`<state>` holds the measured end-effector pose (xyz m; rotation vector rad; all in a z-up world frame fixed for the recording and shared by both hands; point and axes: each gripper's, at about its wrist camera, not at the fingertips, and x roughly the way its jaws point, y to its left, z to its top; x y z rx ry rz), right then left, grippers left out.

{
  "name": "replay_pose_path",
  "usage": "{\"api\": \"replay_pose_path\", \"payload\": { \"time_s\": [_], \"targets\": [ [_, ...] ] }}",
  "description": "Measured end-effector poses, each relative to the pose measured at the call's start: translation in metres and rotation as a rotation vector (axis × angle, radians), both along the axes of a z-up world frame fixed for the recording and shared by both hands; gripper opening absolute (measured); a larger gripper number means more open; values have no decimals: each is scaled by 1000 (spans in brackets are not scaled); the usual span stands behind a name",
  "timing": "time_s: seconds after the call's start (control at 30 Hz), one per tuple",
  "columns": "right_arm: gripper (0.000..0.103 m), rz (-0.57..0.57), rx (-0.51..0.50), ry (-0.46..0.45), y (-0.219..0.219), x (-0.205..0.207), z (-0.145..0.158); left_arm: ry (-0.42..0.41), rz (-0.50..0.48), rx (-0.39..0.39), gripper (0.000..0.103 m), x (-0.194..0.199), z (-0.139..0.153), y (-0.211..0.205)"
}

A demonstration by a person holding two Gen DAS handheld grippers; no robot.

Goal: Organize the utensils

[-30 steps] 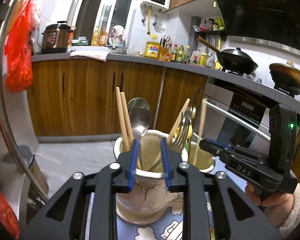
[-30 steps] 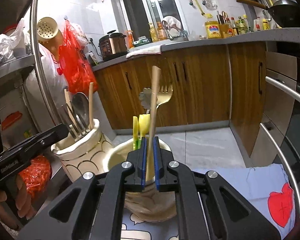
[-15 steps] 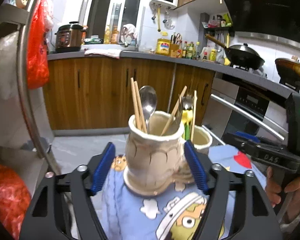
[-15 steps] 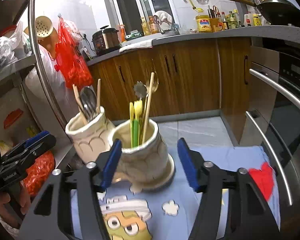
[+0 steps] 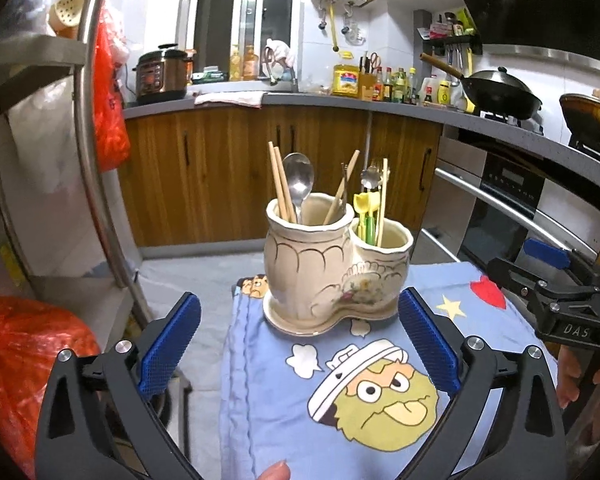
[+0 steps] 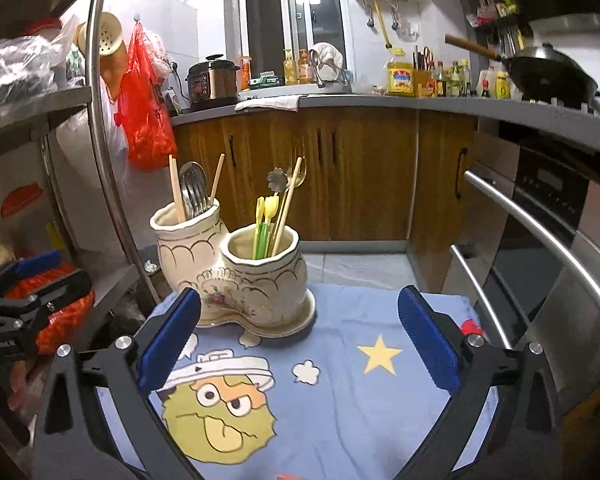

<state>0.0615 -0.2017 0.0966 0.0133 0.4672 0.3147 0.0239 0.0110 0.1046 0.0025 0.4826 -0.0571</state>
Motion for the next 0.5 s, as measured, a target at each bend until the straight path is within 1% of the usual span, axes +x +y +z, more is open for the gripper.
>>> {"api": "replay_pose_path", "payload": {
  "time_s": [0.17, 0.5],
  "targets": [
    [97, 7, 1, 22, -2, -4, -3, -26, 9, 50, 98, -9, 3, -10],
    [97, 16, 10, 33, -2, -5, -4, -27, 10, 53, 98, -12, 4, -10]
  ]
}}
